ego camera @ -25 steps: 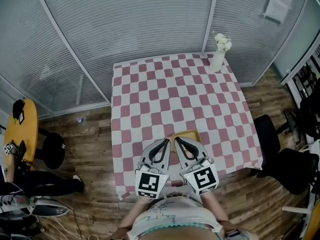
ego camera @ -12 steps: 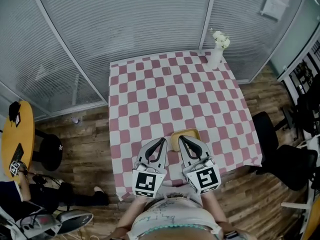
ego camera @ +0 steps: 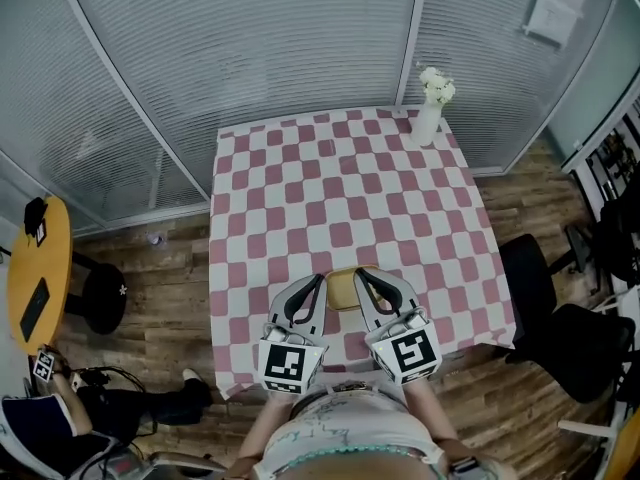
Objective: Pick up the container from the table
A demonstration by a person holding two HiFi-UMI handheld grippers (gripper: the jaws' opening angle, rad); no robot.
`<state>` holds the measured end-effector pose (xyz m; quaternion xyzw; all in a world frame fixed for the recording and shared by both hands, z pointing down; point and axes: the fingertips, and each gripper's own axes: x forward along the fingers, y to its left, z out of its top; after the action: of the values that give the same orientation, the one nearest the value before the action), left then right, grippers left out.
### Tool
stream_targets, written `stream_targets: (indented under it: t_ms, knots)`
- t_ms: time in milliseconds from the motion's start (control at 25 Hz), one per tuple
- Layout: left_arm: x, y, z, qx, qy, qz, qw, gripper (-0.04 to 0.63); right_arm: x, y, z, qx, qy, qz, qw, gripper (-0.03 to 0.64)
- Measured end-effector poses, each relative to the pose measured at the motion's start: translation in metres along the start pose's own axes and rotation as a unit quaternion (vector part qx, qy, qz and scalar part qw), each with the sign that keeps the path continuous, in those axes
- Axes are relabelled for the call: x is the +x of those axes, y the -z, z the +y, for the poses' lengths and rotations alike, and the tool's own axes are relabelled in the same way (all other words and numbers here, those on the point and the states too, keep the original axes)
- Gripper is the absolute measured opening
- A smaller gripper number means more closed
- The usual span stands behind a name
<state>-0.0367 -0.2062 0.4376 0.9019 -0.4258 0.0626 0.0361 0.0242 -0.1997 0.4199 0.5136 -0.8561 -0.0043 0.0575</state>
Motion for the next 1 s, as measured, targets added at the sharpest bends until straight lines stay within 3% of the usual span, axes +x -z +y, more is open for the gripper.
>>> stream_targets:
  t_ms: [720, 1000]
  knots:
    - [0.006, 0.006, -0.015, -0.009, -0.015, 0.012, 0.9998, 0.018, -0.004, 0.009, -0.006, 0.009, -0.028, -0.001, 1.0, -0.006]
    - [0.007, 0.005, -0.02, 0.006, -0.009, 0.012, 0.9999, 0.018, -0.002, 0.015, -0.003, 0.008, -0.031, 0.008, 0.999, -0.006]
